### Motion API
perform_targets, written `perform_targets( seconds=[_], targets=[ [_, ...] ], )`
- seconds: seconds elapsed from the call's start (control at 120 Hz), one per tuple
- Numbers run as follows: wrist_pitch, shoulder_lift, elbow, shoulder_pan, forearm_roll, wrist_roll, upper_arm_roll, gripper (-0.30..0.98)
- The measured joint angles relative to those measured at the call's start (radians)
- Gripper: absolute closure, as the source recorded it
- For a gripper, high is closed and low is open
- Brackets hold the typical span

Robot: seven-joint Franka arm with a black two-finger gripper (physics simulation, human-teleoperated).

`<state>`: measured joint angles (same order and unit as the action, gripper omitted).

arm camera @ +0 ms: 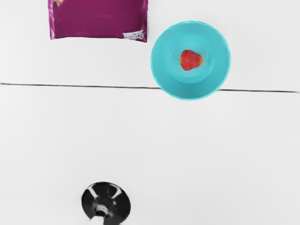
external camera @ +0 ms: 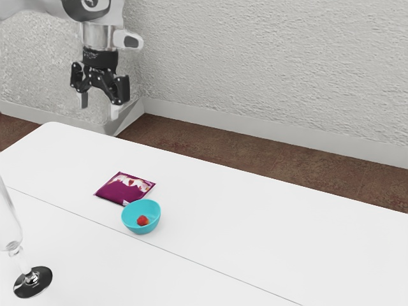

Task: Take strawberry from the bowl

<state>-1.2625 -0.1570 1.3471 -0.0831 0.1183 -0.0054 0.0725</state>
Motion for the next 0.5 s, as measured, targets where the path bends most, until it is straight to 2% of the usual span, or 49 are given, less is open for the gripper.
perform_targets(
  seconds=[0.125, 0.292, 0.375, 0.408, 0.475, 0.5],
  targets=[
    [-0.121, 0.000, 0.001, 0.001, 0.001, -0.001, 0.001, 0.00],
    [-0.200, 0.008, 0.002, 0.002, -0.001, 0.010, 0.000, 0.00],
    [-0.193, 0.062, 0.025, -0.069, 0.038, 0.062, -0.002, 0.00],
    [-0.191, 0.097, 0.095, -0.110, 0.049, 0.091, 0.016, 0.00],
    [-0.270, 0.215, 0.389, -0.232, 0.055, 0.160, 0.116, 0.01],
    [-0.315, 0.238, 0.489, -0.250, 0.055, 0.187, 0.146, 0.01]
  ],
)
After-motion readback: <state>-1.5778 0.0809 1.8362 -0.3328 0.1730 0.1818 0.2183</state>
